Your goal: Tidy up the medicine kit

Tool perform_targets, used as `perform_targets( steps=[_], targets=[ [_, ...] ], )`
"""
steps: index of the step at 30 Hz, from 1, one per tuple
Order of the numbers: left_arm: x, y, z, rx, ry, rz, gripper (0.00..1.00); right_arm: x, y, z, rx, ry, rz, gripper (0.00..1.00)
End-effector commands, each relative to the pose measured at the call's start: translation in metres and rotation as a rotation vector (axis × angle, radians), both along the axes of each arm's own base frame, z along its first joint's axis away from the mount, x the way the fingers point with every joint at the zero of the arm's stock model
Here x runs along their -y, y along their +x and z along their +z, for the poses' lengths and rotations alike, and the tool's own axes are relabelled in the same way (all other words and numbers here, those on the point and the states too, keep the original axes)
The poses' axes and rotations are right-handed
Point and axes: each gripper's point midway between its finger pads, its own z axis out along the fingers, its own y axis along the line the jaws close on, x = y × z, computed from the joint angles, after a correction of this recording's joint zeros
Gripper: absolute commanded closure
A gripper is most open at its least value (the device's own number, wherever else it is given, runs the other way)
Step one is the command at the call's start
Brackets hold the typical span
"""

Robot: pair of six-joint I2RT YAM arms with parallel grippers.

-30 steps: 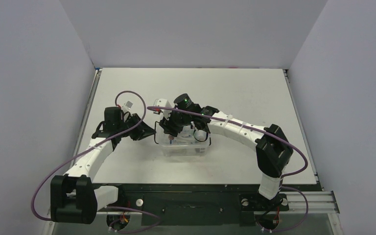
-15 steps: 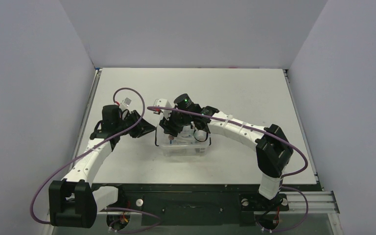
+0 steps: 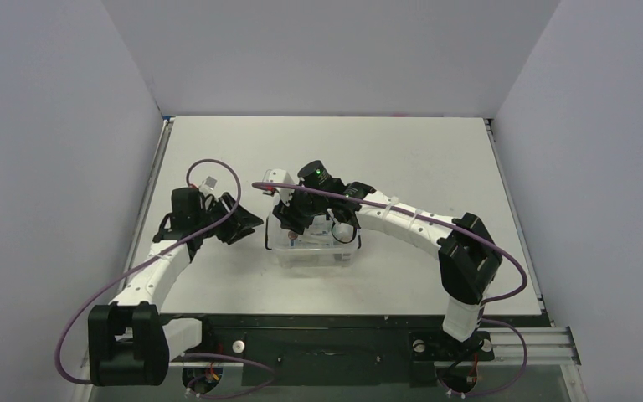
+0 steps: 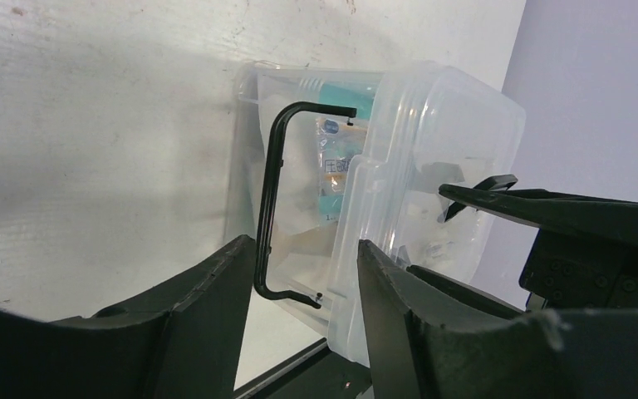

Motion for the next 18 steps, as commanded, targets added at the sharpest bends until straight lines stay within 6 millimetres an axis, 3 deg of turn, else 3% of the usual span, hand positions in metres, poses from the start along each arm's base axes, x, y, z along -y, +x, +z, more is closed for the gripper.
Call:
perform_targets(
  steps=[1, 11, 18],
  targets=[
    [0.001, 0.008, 0.002, 0.046, -0.019, -0.004, 0.52, 0.033, -0.021, -0.047, -0.095, -0.181, -0.022, 0.56],
    [0.005, 0.004, -0.026, -0.019, -0.031, -0.024, 0.46, 0.033, -0.021, -0.049, -0.099, -0.183, -0.023, 0.56],
    [0.007, 0.005, -0.04, -0.047, -0.036, -0.036, 0.5, 0.035, -0.023, -0.05, -0.1, -0.187, -0.025, 0.56]
  ],
)
